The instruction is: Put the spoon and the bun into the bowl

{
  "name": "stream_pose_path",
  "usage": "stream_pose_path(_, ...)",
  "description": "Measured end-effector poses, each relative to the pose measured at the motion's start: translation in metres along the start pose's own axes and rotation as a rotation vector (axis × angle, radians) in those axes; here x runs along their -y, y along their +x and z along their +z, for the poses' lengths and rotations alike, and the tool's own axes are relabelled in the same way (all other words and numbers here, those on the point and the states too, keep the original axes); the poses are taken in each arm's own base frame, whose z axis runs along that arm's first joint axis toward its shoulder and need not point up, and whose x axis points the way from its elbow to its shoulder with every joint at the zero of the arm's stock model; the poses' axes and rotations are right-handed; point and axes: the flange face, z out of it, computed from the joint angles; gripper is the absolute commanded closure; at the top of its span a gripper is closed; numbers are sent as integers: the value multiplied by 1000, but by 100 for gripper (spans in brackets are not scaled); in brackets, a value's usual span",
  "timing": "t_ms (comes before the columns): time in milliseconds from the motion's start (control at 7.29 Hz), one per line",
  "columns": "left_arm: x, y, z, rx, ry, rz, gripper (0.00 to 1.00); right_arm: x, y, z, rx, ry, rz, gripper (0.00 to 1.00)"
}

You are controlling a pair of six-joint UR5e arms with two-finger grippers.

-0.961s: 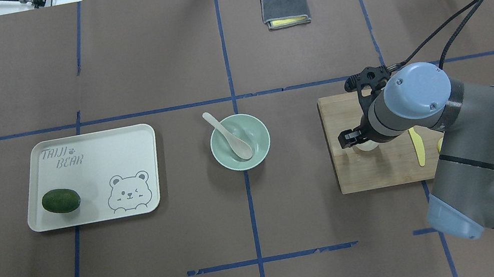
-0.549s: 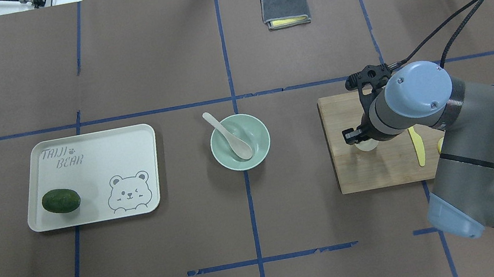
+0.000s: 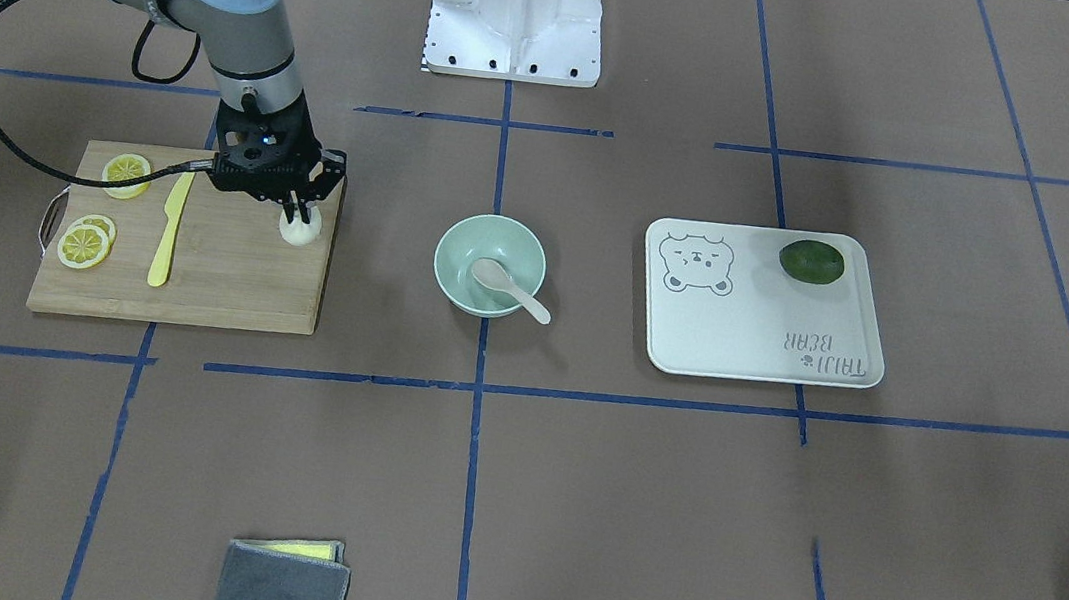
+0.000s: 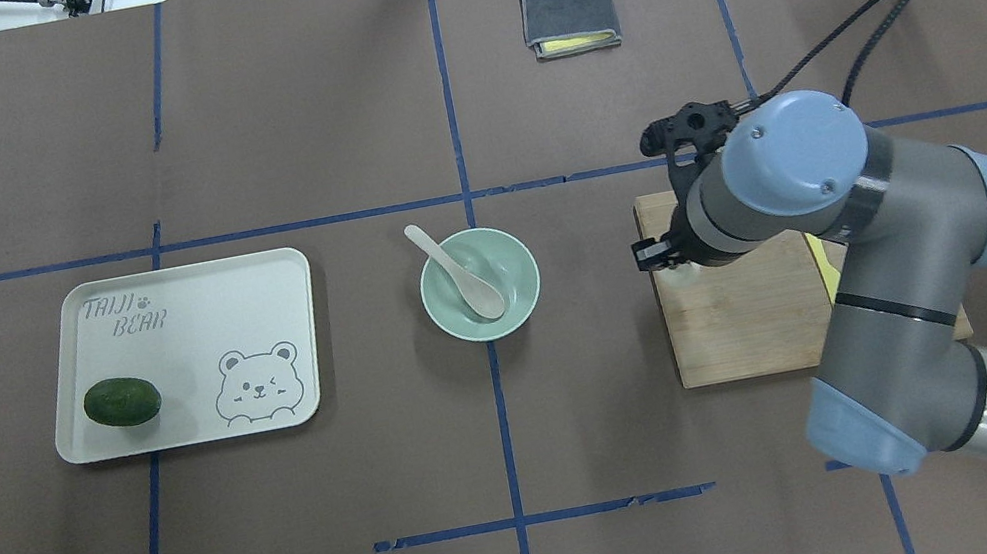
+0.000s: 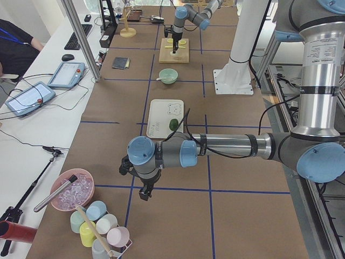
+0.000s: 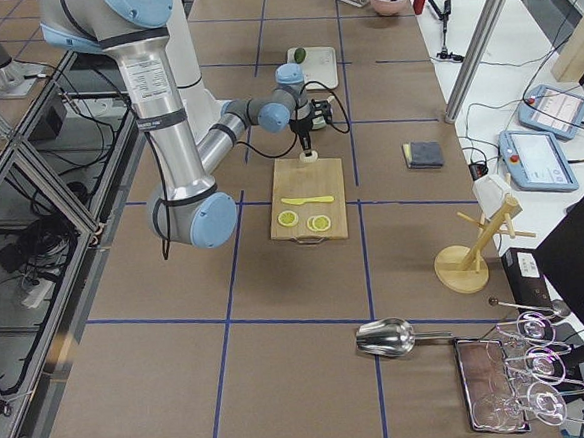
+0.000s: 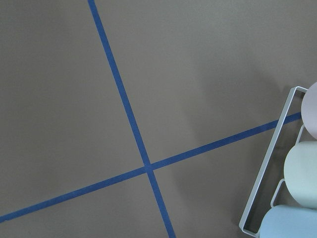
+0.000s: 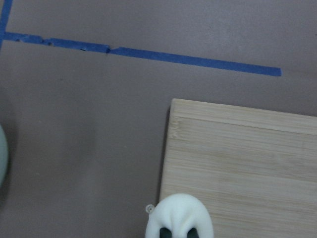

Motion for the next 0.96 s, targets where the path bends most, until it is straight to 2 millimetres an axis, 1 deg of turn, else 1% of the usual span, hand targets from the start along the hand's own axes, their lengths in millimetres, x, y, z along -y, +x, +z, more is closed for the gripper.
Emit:
stream_pose_path(137,0,0,0,0,0,0,0,15,-40,-17,4,0,32,100)
stream_pose_path(275,0,0,0,0,0,0,0,31,-78,-25,8,3,67,100)
stream_pose_path(412,1,0,0,-1,1,1,0,50,-119,-24,0,13,99,100)
stream_pose_path(549,1,0,-1,-1,2,2,0,61,-151,-17,-17,22,124,89)
stream_pose_path(686,1,0,-1,0,3,2,0,65,-171,-10,-31,25,148,3)
stream_pose_path(824,2,1,-1,0,3,3,0,63,-183,-6,-37,23,158,0)
stream_pose_path(961,2,1,-1,0,4,4,0,59,-188,-2,-42,23,159,0)
